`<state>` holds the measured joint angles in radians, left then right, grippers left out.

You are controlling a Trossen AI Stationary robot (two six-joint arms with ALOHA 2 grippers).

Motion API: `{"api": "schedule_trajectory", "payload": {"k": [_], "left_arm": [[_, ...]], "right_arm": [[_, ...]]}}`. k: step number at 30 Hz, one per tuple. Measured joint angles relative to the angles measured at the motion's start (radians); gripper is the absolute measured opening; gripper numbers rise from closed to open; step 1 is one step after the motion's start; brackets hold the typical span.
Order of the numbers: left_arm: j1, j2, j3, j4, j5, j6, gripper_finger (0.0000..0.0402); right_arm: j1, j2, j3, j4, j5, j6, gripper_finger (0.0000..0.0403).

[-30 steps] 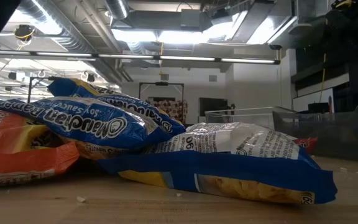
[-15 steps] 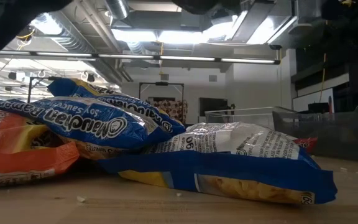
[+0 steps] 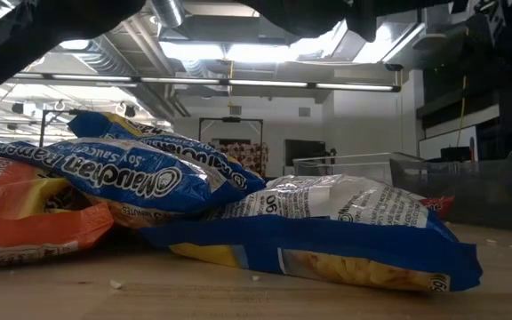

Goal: Sort Maruchan noodles
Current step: Put the orange bag into the bottom transparent bin

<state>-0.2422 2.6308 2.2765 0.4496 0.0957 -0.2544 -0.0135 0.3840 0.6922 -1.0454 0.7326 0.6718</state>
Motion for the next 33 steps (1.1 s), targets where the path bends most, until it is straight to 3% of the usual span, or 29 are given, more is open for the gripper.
{"api": "schedule_trajectory", "payload": {"k": [6, 22, 30, 33], "left_arm": [[-0.008, 0.0, 0.0, 0.008, -0.049, 0.001, 0.0002], [-0.002, 0.0, 0.0, 0.01, 0.037, -0.032, 0.0082], [0.021, -0.002, 0.0, 0.007, 0.171, -0.088, 0.0086], [0.047, -0.031, -0.001, -0.038, 0.324, -0.134, 0.0086]], "right_arm": [[0.0, 0.0, 0.0, 0.0, 0.0, 0.0, 0.0351], [0.0, 0.0, 0.0, 0.001, 0.0, 0.0, 0.0351], [0.0, 0.0, 0.0, 0.0, -0.003, 0.0, 0.0351], [0.0, 0.0, 0.0, 0.001, -0.011, 0.0, 0.0351]]}}
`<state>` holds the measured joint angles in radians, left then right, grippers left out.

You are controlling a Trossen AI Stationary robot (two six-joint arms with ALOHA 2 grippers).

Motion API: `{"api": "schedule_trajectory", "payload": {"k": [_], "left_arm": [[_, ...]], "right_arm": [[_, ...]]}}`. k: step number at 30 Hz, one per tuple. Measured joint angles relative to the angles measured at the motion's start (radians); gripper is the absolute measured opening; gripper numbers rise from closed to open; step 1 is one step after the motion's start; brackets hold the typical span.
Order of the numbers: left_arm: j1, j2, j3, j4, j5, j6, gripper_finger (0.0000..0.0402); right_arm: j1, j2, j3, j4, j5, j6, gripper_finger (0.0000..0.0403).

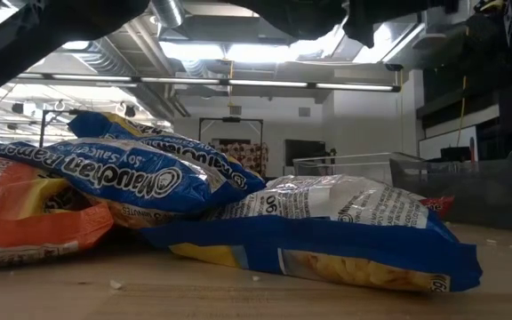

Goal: Sort Maruchan noodles
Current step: Put the orange bag into the bottom transparent bin

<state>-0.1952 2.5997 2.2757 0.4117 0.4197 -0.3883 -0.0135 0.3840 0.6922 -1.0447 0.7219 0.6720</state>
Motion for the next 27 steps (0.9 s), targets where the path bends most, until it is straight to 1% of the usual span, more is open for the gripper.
{"api": "schedule_trajectory", "payload": {"k": [2, 3, 5, 7, 9, 10, 12, 13, 15, 17, 20, 22, 23, 25, 27], "left_arm": [[0.024, -0.042, 0.001, -0.1, 0.147, -0.019, 0.0085], [0.035, -0.063, 0.001, -0.163, 0.203, -0.013, 0.0083], [0.051, -0.111, 0.002, -0.344, 0.289, 0.06, 0.0076], [0.055, -0.16, 0.001, -0.546, 0.291, 0.18, 0.0068], [0.047, -0.228, -0.001, -0.779, 0.243, 0.333, 0.0058], [0.037, -0.269, -0.001, -0.894, 0.194, 0.408, 0.0053], [0.01, -0.358, 0.0, -1.133, 0.057, 0.52, 0.0045], [-0.007, -0.395, 0.002, -1.234, -0.018, 0.546, 0.0042], [-0.047, -0.459, 0.003, -1.414, -0.16, 0.543, 0.0039], [-0.094, -0.507, 0.001, -1.556, -0.267, 0.454, 0.0038], [-0.184, -0.573, 0.0, -1.762, -0.417, 0.281, 0.0044], [-0.256, -0.602, -0.014, -1.869, -0.551, 0.149, 0.0051], [-0.293, -0.613, -0.029, -1.91, -0.625, 0.082, 0.0054], [-0.357, -0.636, -0.069, -1.93, -0.769, -0.05, 0.0061], [-0.398, -0.672, -0.128, -1.924, -0.855, -0.184, 0.0065]], "right_arm": [[0.0, 0.0, 0.0, 0.0, -0.011, 0.0, 0.0351], [0.0, 0.0, 0.0, 0.0, -0.018, 0.0, 0.0351], [0.0, 0.0, 0.0, 0.0, -0.039, -0.004, 0.0351], [0.0, 0.0, 0.0, 0.0, -0.06, -0.01, 0.0351], [0.0, 0.0, 0.0, 0.001, -0.071, -0.016, 0.0351], [0.0, 0.0, 0.0, 0.002, -0.075, -0.016, 0.0351], [0.0, 0.0, 0.0, 0.002, -0.087, -0.018, 0.0351], [0.0, 0.0, 0.0, 0.003, -0.087, -0.018, 0.0351], [0.0, 0.0, 0.0, 0.003, -0.087, -0.022, 0.0351], [0.0, 0.0, 0.0, 0.003, -0.087, -0.023, 0.0351], [0.0, 0.0, 0.0, 0.003, -0.086, -0.023, 0.0351], [0.0, 0.0, 0.0, 0.004, -0.086, -0.023, 0.0351], [0.0, 0.0, 0.0, 0.004, -0.084, -0.023, 0.0351], [0.0, 0.0, 0.0, 0.005, -0.079, -0.024, 0.0351], [0.0, 0.0, 0.0, 0.005, -0.079, -0.026, 0.0351]]}}
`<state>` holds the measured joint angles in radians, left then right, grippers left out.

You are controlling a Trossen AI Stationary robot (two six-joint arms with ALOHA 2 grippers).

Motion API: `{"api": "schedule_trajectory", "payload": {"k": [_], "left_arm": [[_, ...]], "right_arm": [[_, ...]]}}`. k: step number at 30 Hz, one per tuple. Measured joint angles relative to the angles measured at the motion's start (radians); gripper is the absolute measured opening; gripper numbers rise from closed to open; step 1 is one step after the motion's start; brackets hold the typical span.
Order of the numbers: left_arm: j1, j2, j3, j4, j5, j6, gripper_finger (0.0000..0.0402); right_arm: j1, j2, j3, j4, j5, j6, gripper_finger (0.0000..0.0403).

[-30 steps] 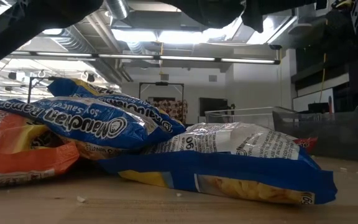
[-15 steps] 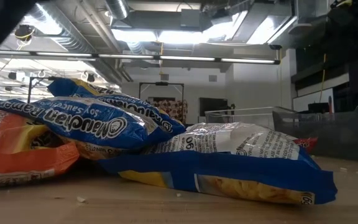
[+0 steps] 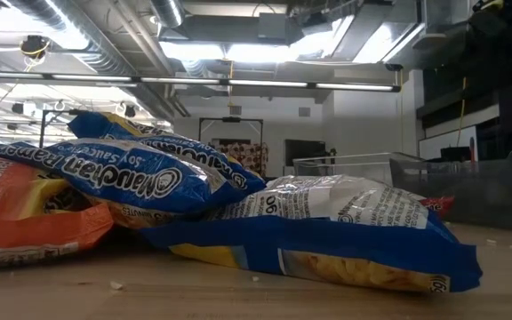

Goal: Sort Maruchan noodles
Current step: Put the orange bag into the bottom transparent bin

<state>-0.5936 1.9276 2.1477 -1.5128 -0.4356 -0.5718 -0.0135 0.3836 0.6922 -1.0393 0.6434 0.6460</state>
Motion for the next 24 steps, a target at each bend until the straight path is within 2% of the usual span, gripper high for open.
{"api": "schedule_trajectory", "payload": {"k": [4, 10, 18, 24], "left_arm": [[-0.043, -0.091, -0.191, 0.037, -0.064, -0.24, 0.007], [-0.091, -0.247, -0.561, 0.118, -0.046, -0.521, 0.0085], [-0.08, -0.484, -1.052, 0.545, 0.046, -0.633, 0.0111], [-0.033, -0.588, -1.338, 0.81, 0.099, -0.678, 0.0137]], "right_arm": [[0.0, 0.0, 0.0, 0.001, 0.0, 0.0, 0.0351], [0.0, 0.0, 0.0, 0.002, -0.007, 0.0, 0.0351], [0.0, 0.0, 0.0, 0.002, 0.002, 0.0, 0.0351], [0.0, 0.0, 0.0, 0.002, 0.003, 0.0, 0.0351]]}}
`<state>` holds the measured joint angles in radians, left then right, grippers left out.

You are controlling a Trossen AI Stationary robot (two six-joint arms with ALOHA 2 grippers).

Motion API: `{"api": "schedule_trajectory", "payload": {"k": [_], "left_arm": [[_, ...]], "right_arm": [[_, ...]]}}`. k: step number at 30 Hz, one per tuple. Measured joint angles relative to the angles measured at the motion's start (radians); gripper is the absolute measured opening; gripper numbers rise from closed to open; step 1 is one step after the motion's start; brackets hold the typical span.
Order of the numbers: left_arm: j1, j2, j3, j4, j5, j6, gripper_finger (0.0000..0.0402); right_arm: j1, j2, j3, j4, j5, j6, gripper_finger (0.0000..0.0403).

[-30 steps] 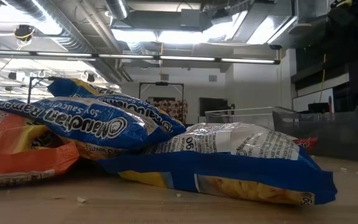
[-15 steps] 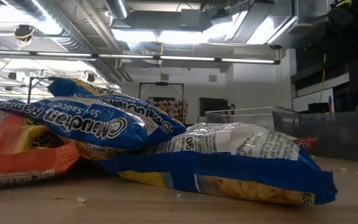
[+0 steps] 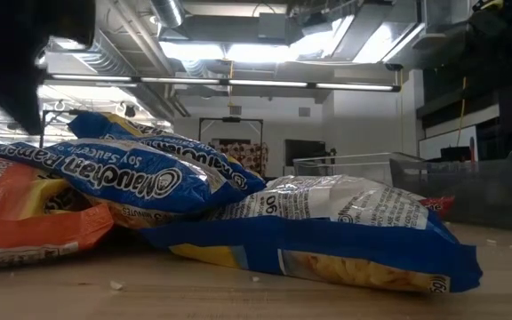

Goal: Sort Maruchan noodles
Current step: Put the orange bag into the bottom transparent bin

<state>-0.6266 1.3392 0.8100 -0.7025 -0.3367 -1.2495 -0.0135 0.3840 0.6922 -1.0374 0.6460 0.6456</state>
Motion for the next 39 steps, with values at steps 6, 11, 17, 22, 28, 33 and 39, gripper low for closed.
{"api": "schedule_trajectory", "payload": {"k": [6, 11, 17, 22, 28, 33, 39], "left_arm": [[0.044, 0.005, -0.134, 0.227, 0.083, -0.004, 0.0176], [0.069, 0.007, -0.148, 0.257, 0.097, -0.005, 0.0185], [0.078, 0.017, -0.148, 0.296, 0.159, 0.003, 0.0186], [0.075, 0.032, -0.205, 0.456, 0.194, -0.011, 0.0186], [0.069, 0.068, -0.292, 0.659, 0.201, -0.064, 0.0186], [0.063, 0.114, -0.301, 0.75, 0.253, -0.071, 0.0186], [0.066, 0.17, -0.301, 0.882, 0.334, -0.05, 0.0179]], "right_arm": [[0.0, 0.0, 0.0, 0.0, 0.001, 0.0, 0.0351], [0.0, 0.0, 0.0, 0.0, 0.02, 0.0, 0.0351], [0.0, 0.0, 0.0, 0.0, 0.019, 0.0, 0.0351], [0.0, 0.0, 0.0, 0.0, 0.019, 0.0, 0.0351], [0.0, 0.0, 0.0, 0.001, 0.019, 0.0, 0.0351], [0.0, 0.0, 0.001, 0.001, 0.019, 0.0, 0.0351], [0.0, 0.0, 0.001, 0.001, 0.026, 0.0, 0.0351]]}}
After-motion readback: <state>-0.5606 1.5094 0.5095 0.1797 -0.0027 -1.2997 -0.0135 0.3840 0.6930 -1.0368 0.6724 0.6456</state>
